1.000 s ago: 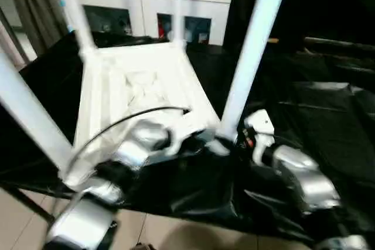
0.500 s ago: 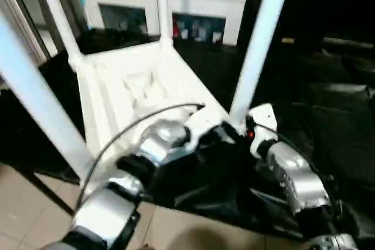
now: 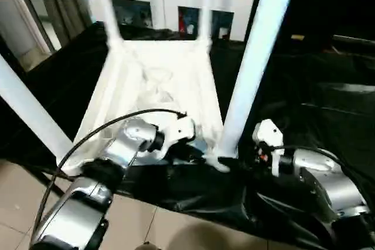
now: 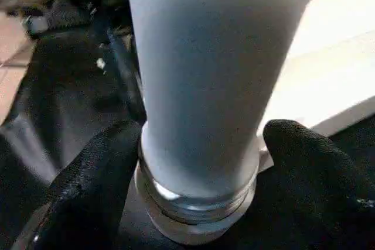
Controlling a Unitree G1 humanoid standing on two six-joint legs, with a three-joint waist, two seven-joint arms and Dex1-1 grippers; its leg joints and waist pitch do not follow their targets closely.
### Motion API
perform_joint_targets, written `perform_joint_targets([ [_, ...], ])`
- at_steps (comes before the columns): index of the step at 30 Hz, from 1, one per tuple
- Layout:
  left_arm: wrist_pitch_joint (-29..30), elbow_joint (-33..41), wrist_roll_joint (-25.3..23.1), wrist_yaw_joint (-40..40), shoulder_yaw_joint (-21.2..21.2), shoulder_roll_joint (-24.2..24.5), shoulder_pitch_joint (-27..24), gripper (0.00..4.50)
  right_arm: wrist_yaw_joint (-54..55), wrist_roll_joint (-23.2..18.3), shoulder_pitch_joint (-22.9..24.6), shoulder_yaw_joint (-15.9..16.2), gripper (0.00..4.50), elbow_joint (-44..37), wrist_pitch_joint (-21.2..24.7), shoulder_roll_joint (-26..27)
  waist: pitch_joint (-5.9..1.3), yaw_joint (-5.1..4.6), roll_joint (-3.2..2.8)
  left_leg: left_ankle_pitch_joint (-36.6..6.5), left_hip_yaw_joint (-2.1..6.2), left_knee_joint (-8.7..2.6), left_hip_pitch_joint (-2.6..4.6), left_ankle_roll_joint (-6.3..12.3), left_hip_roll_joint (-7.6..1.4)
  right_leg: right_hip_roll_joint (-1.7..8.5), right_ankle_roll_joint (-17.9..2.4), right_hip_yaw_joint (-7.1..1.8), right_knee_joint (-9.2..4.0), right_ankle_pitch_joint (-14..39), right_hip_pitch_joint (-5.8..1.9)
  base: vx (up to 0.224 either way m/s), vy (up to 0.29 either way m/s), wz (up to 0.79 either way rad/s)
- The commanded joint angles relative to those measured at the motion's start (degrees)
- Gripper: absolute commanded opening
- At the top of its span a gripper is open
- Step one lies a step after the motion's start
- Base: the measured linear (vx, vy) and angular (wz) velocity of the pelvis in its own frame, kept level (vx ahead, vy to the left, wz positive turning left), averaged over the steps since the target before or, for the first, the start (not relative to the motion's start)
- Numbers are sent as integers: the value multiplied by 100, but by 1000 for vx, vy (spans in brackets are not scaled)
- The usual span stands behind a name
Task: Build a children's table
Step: Rotate leg to tighten
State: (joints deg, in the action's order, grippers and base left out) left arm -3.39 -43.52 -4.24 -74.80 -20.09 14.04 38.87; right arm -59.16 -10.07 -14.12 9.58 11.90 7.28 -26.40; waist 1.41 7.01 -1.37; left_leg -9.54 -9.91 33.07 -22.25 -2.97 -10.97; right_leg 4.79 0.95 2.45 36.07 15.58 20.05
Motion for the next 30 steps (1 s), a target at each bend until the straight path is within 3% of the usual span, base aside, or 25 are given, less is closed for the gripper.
perform_joint_targets([
  [1,1,91,184,-208,-67,-95,-53,0,-35,123,-38,63,370,5,-121,-38,-260,-26,99,-673,59,-310,119,641,-253,349,-1431,-173,-372,-1126,-141,0,0,0],
  [5,76,201,225,-282,-56,-81,-83,0,33,72,-96,81,370,73,-74,90,-241,-37,105,-836,56,-337,119,546,-257,366,-1403,-181,-406,-724,-141,0,0,0],
  [6,102,236,227,-280,-54,-82,-91,0,32,42,-109,80,344,83,-53,121,-245,-44,99,-830,55,-340,119,526,-257,365,-1414,-181,-403,-734,-141,0,0,0],
  [11,136,281,204,-241,-39,-94,-96,0,14,-45,-157,82,319,135,-15,203,-254,-43,104,-651,51,-315,118,592,-251,355,-1458,-176,-370,-1101,-145,0,0,0],
  [12,131,274,199,-236,-40,-93,-94,0,10,-42,-156,80,295,135,-17,205,-249,-40,105,-689,49,-317,118,592,-250,357,-1459,-174,-375,-1046,-145,0,0,0],
  [18,164,225,121,-40,-36,-112,-134,0,439,57,-114,-38,274,290,148,372,-245,-62,115,-687,52,-326,110,573,-244,357,-1432,-172,-379,-957,-155,0,0,0],
  [21,187,-39,-142,594,-39,-235,-58,0,1314,401,-173,-147,272,650,192,589,-216,-108,112,-900,54,-361,130,425,-244,360,-1413,-178,-425,-563,-130,0,0,0],
  [23,422,-346,-279,1412,57,-541,87,0,2306,508,-226,-395,271,883,429,969,-197,-162,105,-1097,62,-405,146,247,-248,364,-1395,-186,-460,-121,-118,0,0,0],
  [24,480,-419,-307,1614,79,-624,128,0,2542,520,-236,-459,271,912,489,1074,-189,-222,113,-1337,75,-442,155,58,-246,370,-1356,-190,-497,329,-115,0,0,0],
  [25,604,-603,-378,2093,111,-842,233,0,3140,559,-262,-613,270,974,667,1333,-174,-247,124,-1424,74,-455,149,11,-242,372,-1291,-197,-526,524,-117,0,0,0],
  [28,708,-824,-448,2695,153,-1116,360,0,3671,719,-292,-615,270,1017,726,1558,-175,-256,122,-1561,73,-458,169,-55,-232,385,-1169,-217,-571,873,-90,0,0,0],
  [30,758,-1097,-540,3182,115,-1490,517,0,4009,1005,-328,-365,270,836,539,1871,-185,-248,91,-1382,68,-446,153,-27,-223,385,-1063,-231,-582,648,-88,0,0,0],
])
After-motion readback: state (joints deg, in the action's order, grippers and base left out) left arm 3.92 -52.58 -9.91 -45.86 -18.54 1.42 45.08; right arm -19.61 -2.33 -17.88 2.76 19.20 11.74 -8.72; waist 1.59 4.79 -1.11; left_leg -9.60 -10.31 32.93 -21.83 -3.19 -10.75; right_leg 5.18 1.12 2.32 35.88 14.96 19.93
